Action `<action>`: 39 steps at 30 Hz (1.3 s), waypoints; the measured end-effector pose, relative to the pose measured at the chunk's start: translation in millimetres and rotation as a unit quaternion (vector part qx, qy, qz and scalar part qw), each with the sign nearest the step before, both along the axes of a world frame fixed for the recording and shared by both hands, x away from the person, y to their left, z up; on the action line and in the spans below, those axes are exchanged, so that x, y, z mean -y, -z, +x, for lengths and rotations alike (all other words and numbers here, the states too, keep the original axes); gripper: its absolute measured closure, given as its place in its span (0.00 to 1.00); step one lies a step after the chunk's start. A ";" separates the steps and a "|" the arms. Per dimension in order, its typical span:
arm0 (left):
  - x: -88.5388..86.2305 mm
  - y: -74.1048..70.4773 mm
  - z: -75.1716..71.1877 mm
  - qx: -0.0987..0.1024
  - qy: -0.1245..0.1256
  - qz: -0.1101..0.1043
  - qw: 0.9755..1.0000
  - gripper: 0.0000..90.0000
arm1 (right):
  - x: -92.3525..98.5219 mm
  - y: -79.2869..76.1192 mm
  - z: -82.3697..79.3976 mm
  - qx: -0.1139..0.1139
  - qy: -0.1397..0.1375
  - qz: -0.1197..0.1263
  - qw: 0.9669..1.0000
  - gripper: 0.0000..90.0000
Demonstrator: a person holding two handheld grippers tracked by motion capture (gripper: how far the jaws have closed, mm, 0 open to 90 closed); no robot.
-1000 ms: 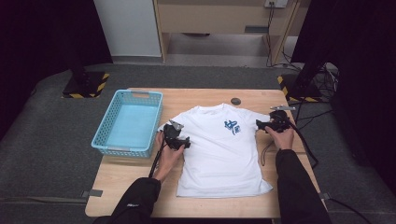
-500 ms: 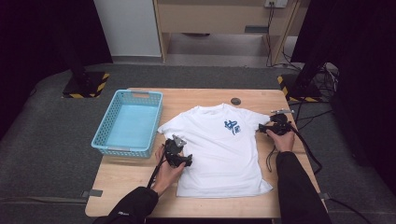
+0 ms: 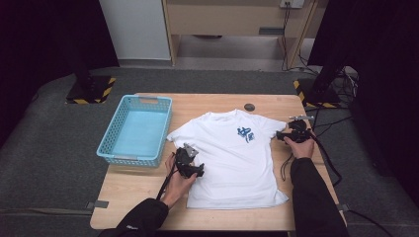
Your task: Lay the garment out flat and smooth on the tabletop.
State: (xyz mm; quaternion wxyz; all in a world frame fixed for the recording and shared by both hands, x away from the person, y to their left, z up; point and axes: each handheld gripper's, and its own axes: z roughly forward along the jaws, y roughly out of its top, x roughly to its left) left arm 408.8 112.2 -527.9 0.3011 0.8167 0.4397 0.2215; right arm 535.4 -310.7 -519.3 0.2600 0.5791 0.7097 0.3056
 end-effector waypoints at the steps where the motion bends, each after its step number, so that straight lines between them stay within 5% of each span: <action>1: -0.7 -1.0 -0.6 -0.002 0.002 -0.004 1.000 0.21 | 0.8 -4.4 -4.1 0.006 -0.006 0.009 1.000 0.13; 7: -3.6 -10.1 -10.7 -0.004 0.004 -0.018 1.000 0.19 | -13.7 -15.0 -50.3 0.027 -0.082 0.019 0.996 0.13; 13: -3.9 -5.4 -30.4 -0.019 0.020 0.002 1.000 0.19 | -39.9 -17.0 -102.2 0.019 -0.169 0.026 0.985 0.11; 16: -5.4 -2.5 -37.5 -0.021 0.023 0.009 0.999 0.18 | -50.4 -13.2 -125.4 -0.001 -0.203 0.008 0.979 0.10; 20: -7.8 -3.5 -37.6 -0.015 0.021 0.024 0.999 0.17 | -53.3 -3.8 -144.3 -0.019 -0.210 -0.047 0.976 0.10; 25: -13.0 -4.3 -35.4 -0.007 0.013 0.037 0.999 0.17 | -49.5 5.5 -145.6 -0.042 -0.200 -0.060 0.977 0.10; 31: -20.0 -3.3 -31.9 -0.017 0.006 0.015 1.000 0.16 | -46.9 4.9 -144.7 -0.046 -0.188 -0.059 0.979 0.10; 36: -27.8 -17.6 -36.6 -0.013 0.004 -0.034 0.999 0.15 | -44.2 -13.2 -147.4 -0.018 -0.172 -0.023 0.985 0.10; 39: -37.5 -25.9 -43.7 0.001 -0.003 -0.070 0.998 0.14 | -43.8 -22.0 -152.4 -0.001 -0.174 0.004 0.985 0.08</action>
